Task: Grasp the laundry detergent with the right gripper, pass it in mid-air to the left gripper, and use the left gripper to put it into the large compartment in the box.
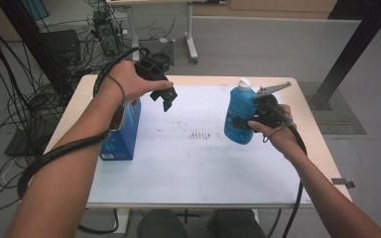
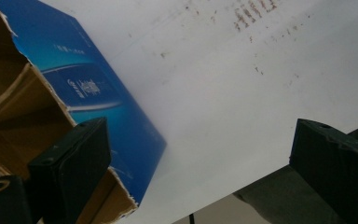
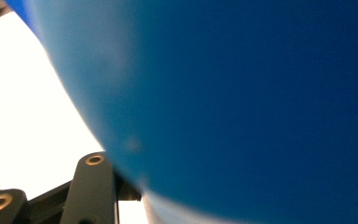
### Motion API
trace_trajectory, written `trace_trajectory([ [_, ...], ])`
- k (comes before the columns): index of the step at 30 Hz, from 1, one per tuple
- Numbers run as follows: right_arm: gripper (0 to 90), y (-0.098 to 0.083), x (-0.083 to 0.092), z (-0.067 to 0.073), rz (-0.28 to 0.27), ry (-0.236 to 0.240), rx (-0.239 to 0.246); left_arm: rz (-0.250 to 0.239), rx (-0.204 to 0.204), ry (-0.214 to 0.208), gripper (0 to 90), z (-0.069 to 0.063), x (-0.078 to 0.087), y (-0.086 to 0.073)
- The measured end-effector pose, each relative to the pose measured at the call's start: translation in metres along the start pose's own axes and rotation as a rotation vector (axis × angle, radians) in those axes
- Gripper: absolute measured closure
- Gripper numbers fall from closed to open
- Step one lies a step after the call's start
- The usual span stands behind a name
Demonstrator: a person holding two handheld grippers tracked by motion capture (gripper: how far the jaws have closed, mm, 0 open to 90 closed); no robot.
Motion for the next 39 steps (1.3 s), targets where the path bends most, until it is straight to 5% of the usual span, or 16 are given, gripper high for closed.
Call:
trace_trajectory([
  [9,43.7,0.034,-0.022,0.030,0.052,0.099,0.103,0.004,-0.129,0.005,5.7,0.000,0.019,-0.001],
  [18,43.7,0.055,-0.043,0.056,0.041,0.173,0.191,0.007,-0.259,-0.018,5.5,-0.004,0.041,-0.002],
  [25,43.6,0.065,-0.064,0.081,0.030,0.256,0.257,0.012,-0.308,-0.011,4.8,-0.008,0.055,-0.008],
  [39,43.5,0.077,-0.086,0.120,-0.011,0.361,0.338,0.036,-0.387,0.009,4.8,-0.019,0.057,-0.016],
])
Point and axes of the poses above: each handheld gripper's, and its own axes: x roughly backward along the jaws, y roughly out of its top, z roughly to its left, the point moved 4 cm from there along -x, roughly forward along the jaws, and after that the axes turned 7 degrees about -y, right-handed, at the moved point
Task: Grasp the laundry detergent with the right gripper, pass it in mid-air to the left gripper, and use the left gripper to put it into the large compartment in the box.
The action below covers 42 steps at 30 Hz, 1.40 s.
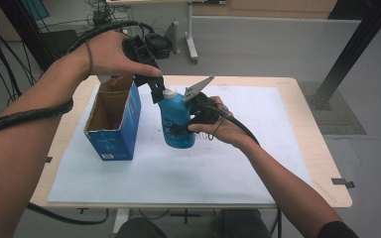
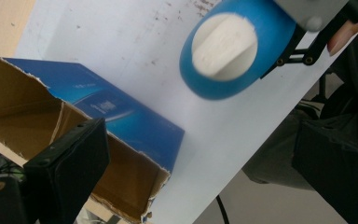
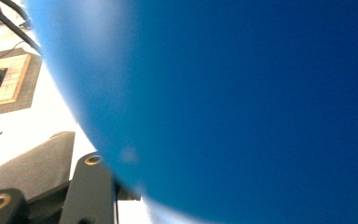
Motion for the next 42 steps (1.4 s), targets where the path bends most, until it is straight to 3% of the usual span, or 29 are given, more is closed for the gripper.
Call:
trace_trajectory([
  [7,43.5,0.004,-0.013,0.011,-0.026,0.051,0.039,-0.004,-0.049,-0.016,4.5,-0.010,-0.003,0.001],
  [17,43.5,0.009,-0.015,0.023,-0.077,0.099,0.094,0.003,-0.086,-0.026,4.9,-0.020,-0.011,0.000],
  [33,43.4,0.014,-0.006,0.032,-0.112,0.125,0.171,0.038,-0.123,-0.075,4.8,-0.030,-0.033,-0.001],
  [42,43.6,0.014,0.002,0.032,-0.120,0.127,0.179,0.043,-0.133,-0.086,4.4,-0.033,-0.039,0.001],
])
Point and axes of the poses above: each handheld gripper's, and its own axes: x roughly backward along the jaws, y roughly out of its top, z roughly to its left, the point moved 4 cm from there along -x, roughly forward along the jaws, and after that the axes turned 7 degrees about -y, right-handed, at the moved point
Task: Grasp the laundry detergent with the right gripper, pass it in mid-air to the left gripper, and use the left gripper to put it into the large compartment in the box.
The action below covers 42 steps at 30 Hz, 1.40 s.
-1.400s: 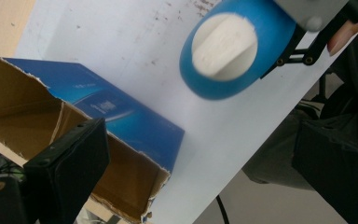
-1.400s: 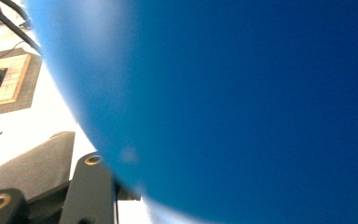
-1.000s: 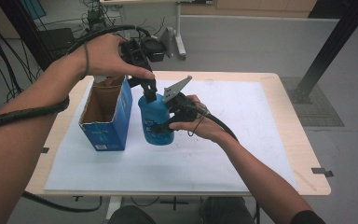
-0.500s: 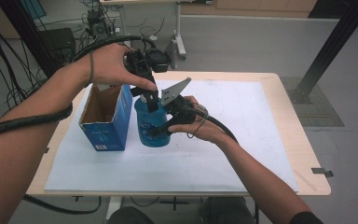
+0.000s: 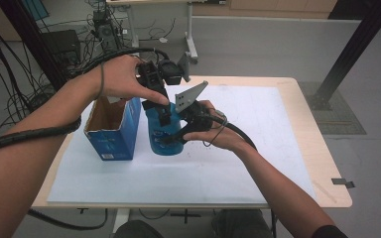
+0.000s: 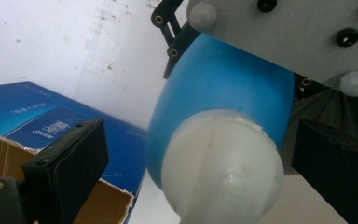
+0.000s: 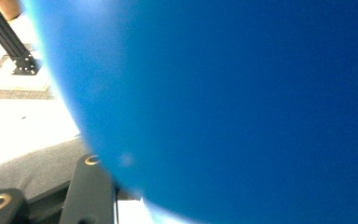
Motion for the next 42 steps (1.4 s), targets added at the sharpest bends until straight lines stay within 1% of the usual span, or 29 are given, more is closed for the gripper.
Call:
trace_trajectory([
  [2,43.6,0.0004,0.0012,-0.0004,-0.003,-0.004,0.007,0.011,-0.010,0.000,4.4,0.0000,-0.0011,0.0011],
  [3,43.6,0.0008,0.0023,0.0005,-0.004,0.001,-0.001,0.013,-0.014,-0.003,4.4,-0.0003,-0.0025,0.0022],
  [8,43.6,0.0024,0.0052,0.0020,-0.005,0.003,-0.003,0.012,-0.009,-0.008,4.5,-0.0006,-0.0062,0.0044],
  [9,43.6,0.0033,0.0060,0.0015,-0.010,-0.002,0.005,0.015,-0.009,-0.007,4.5,-0.0006,-0.0068,0.0049],
  [11,43.5,0.0036,0.0065,0.0015,-0.011,0.000,0.006,0.022,-0.016,-0.007,4.5,-0.0003,-0.0069,0.0057],
  [15,43.6,0.0050,0.0082,0.0004,-0.022,-0.004,0.008,0.014,-0.016,-0.008,4.5,-0.0005,-0.0064,0.0071],
  [22,43.5,0.0055,0.0077,0.0000,-0.024,0.003,0.013,0.020,-0.022,-0.005,4.6,-0.0002,-0.0073,0.0078],
  [24,43.6,0.0057,0.0073,-0.0001,-0.030,0.008,0.016,0.024,-0.023,-0.011,4.6,-0.0004,-0.0076,0.0075],
  [25,43.6,0.0056,0.0075,-0.0005,-0.029,0.001,0.015,0.020,-0.023,-0.010,4.6,-0.0005,-0.0080,0.0073],
  [29,43.5,0.0054,0.0071,-0.0006,-0.029,0.002,0.014,0.027,-0.023,-0.009,4.6,-0.0002,-0.0080,0.0067],
  [34,43.6,0.0051,0.0070,-0.0008,-0.025,0.003,0.012,0.016,-0.019,-0.006,4.7,-0.0006,-0.0083,0.0062],
  [35,43.5,0.0050,0.0072,-0.0012,-0.023,0.002,0.014,0.020,-0.022,-0.007,4.7,-0.0002,-0.0083,0.0059],
  [36,43.6,0.0046,0.0075,-0.0007,-0.017,0.005,0.005,0.025,-0.023,-0.010,4.6,-0.0001,-0.0080,0.0057],
  [42,43.5,0.0040,0.0067,-0.0003,-0.011,0.008,-0.001,0.019,-0.023,-0.009,4.7,-0.0001,-0.0091,0.0045],
])
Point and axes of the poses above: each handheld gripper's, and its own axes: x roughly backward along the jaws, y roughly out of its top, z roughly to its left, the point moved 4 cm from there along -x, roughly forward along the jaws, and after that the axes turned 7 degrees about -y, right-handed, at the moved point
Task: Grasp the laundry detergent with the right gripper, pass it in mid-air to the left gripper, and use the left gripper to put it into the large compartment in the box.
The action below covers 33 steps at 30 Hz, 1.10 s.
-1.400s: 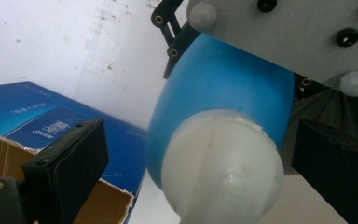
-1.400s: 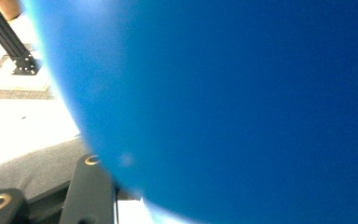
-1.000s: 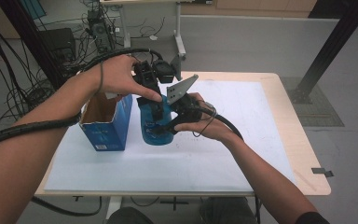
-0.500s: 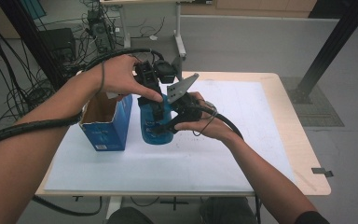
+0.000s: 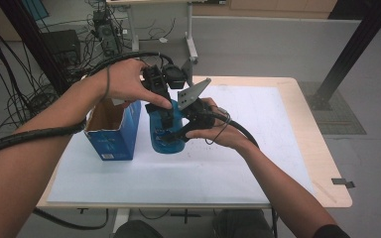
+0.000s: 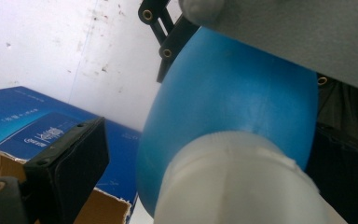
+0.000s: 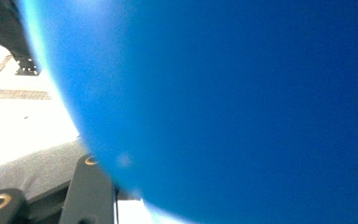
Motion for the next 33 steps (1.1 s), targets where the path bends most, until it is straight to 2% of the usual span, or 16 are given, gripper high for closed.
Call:
trace_trajectory([
  [11,43.5,0.0003,-0.0002,-0.0003,0.008,-0.003,0.002,0.005,-0.002,0.007,4.8,-0.0008,0.0029,-0.0015],
  [20,43.5,0.0024,0.0006,-0.0011,-0.007,-0.010,0.022,0.009,-0.008,0.008,4.8,-0.0020,0.0035,0.0008],
  [33,43.5,0.0023,0.0024,0.0003,-0.001,-0.006,0.013,0.003,-0.014,0.014,5.0,-0.0026,0.0053,0.0022],
])
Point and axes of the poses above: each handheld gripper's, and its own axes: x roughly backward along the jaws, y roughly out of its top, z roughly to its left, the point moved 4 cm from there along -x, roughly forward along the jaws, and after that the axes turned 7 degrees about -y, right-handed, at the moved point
